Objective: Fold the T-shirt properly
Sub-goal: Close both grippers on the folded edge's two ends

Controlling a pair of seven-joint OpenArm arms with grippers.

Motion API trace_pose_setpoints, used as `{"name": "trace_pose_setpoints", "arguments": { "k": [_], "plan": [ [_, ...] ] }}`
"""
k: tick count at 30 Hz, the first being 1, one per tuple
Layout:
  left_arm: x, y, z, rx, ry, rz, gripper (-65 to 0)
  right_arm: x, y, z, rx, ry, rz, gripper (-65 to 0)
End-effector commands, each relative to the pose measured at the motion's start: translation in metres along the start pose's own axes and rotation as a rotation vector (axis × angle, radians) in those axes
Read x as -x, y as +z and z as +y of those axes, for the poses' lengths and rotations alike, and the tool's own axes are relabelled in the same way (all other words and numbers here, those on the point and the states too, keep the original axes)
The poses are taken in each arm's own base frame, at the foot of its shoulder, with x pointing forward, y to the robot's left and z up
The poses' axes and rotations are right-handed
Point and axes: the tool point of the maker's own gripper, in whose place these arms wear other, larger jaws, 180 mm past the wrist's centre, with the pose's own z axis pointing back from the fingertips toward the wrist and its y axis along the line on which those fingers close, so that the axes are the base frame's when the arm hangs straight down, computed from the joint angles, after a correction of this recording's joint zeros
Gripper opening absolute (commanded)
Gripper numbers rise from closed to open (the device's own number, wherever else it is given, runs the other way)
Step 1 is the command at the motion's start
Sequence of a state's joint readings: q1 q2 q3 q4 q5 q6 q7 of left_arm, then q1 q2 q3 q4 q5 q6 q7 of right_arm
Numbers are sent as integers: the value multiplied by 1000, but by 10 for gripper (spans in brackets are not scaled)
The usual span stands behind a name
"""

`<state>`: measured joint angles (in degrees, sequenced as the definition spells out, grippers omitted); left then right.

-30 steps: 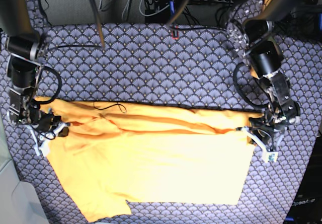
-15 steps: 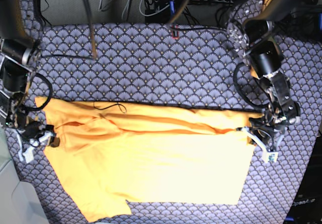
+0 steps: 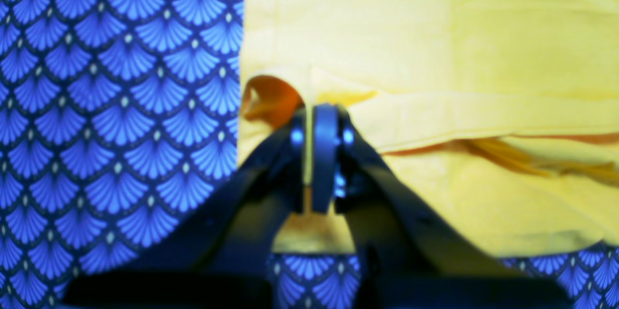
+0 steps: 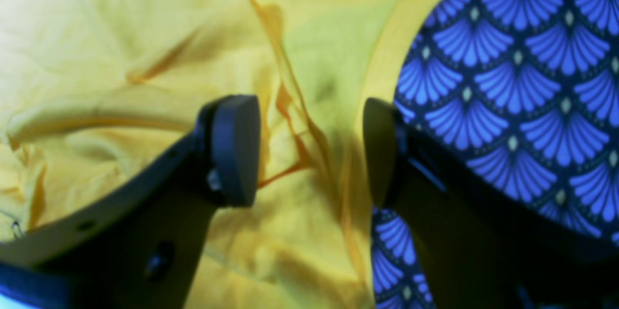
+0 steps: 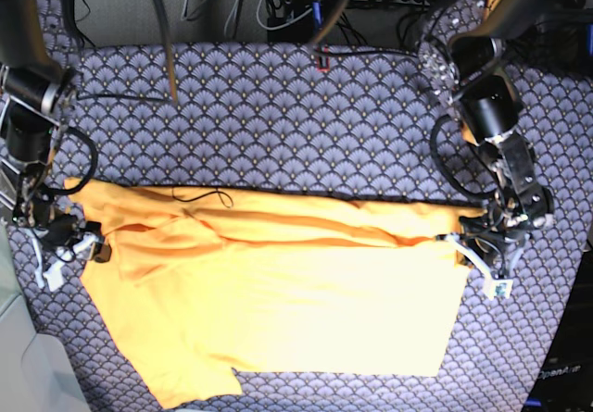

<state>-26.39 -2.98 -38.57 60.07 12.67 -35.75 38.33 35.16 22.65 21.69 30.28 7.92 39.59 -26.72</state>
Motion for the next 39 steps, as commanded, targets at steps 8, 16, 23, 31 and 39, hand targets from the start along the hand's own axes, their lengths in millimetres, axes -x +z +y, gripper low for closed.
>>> {"name": "trace_pose_setpoints", "arguments": {
  "k": [8, 16, 23, 31, 39],
  "plan": [
    [-27, 3, 2, -5, -2, -70, -650, -12, 1, 3, -12, 1, -52, -298],
    [-25, 3, 3, -5, -2, -63, -650, 12, -6, 13, -30, 11, -5, -300],
    [-24, 4, 4, -8, -3, -61, -650, 27, -7, 13, -29, 5, 9, -312],
    [-24, 4, 3, -6, -2, -63, -650, 27, -6, 13, -29, 12, 18, -631],
    [-26, 4, 3, -8, -1, -66, -650, 19, -3, 8, -18, 19, 2, -650]
  ]
}}
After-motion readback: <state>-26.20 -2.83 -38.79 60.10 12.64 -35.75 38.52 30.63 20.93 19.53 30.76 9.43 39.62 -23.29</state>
